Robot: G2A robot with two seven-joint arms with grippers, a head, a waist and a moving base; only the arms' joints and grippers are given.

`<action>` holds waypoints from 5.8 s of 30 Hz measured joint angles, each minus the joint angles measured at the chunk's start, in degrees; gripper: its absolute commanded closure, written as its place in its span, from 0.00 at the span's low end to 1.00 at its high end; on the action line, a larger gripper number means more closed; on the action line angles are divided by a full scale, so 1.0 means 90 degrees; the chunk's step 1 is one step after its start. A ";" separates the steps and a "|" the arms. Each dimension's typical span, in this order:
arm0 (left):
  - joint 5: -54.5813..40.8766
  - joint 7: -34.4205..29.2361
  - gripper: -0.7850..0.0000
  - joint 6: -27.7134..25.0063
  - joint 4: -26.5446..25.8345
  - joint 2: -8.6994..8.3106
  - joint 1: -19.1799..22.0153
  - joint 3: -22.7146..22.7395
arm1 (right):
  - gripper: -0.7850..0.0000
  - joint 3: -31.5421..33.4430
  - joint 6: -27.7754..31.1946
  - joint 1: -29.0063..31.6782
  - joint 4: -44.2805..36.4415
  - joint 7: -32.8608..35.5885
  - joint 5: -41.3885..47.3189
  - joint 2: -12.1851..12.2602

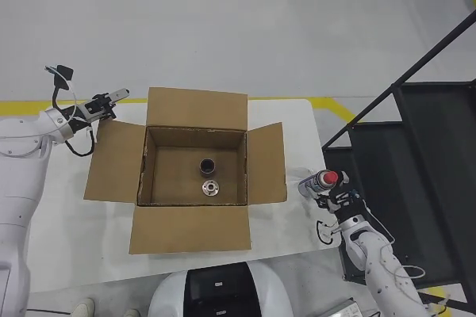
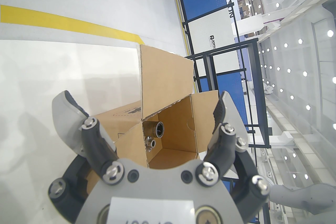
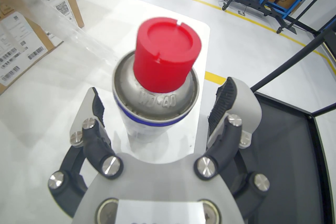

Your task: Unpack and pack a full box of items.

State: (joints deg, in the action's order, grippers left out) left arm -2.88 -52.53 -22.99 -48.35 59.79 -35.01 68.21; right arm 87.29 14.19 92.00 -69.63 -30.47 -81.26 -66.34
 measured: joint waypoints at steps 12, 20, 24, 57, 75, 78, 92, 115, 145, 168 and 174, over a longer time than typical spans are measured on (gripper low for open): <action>0.0000 0.0000 0.00 0.0000 0.0000 0.0000 0.0000 0.0000 | 0.45 -0.0340 0.0026 -0.0460 0.0859 -0.0320 0.0049 -0.0083; 0.0000 0.0000 0.00 0.0000 0.0000 0.0000 0.0000 0.0000 | 1.00 -0.0439 0.0069 -0.0461 0.0904 -0.0588 0.0025 -0.0103; 0.0000 0.0000 0.00 0.0000 0.0000 0.0000 0.0000 0.0000 | 1.00 -0.0463 0.0174 -0.0446 0.0878 -0.0620 0.0012 -0.0100; 0.0000 0.0000 0.00 0.0000 0.0000 0.0000 0.0000 0.0000 | 1.00 0.1126 0.1900 0.1554 -0.4608 0.1418 0.2400 0.0137; 0.0000 0.0000 0.00 0.0000 0.0000 0.0000 0.0000 0.0000 | 1.00 0.0291 0.1730 0.1373 -0.5219 0.3156 0.3837 0.0093; 0.0000 0.0000 0.00 0.0000 0.0000 0.0000 0.0000 0.0000 | 1.00 0.0291 0.1730 0.1373 -0.5219 0.3157 0.3837 0.0093; 0.0000 0.0000 0.00 0.0000 0.0000 0.0000 0.0000 0.0000 | 1.00 -0.0316 0.1498 0.0778 -0.5325 0.4924 0.5223 0.0102; 0.0000 0.0000 0.00 0.0000 0.0000 0.0000 0.0000 0.0000 | 1.00 -0.3439 -0.1802 -0.3152 -0.3354 0.8136 0.7322 -0.0397; 0.0000 0.0000 0.00 0.0000 0.0000 0.0000 0.0000 0.0000 | 1.00 -0.4793 -0.3308 -0.5348 -0.1488 0.9045 0.8086 -0.0998; 0.0000 0.0000 0.00 0.0000 0.0000 0.0000 0.0000 0.0000 | 0.00 -0.6503 -0.3593 -0.6829 0.1544 0.8593 0.8877 -0.2346; 0.0000 0.0000 0.00 0.0000 0.0000 0.0000 0.0000 0.0000 | 0.00 -0.6575 -0.3377 -0.6983 0.1855 0.8504 0.8954 -0.2576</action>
State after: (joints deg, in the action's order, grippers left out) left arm -2.88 -52.53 -22.99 -48.35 59.79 -35.01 68.21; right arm 28.11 -16.20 29.15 -52.94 46.07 -0.67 -89.52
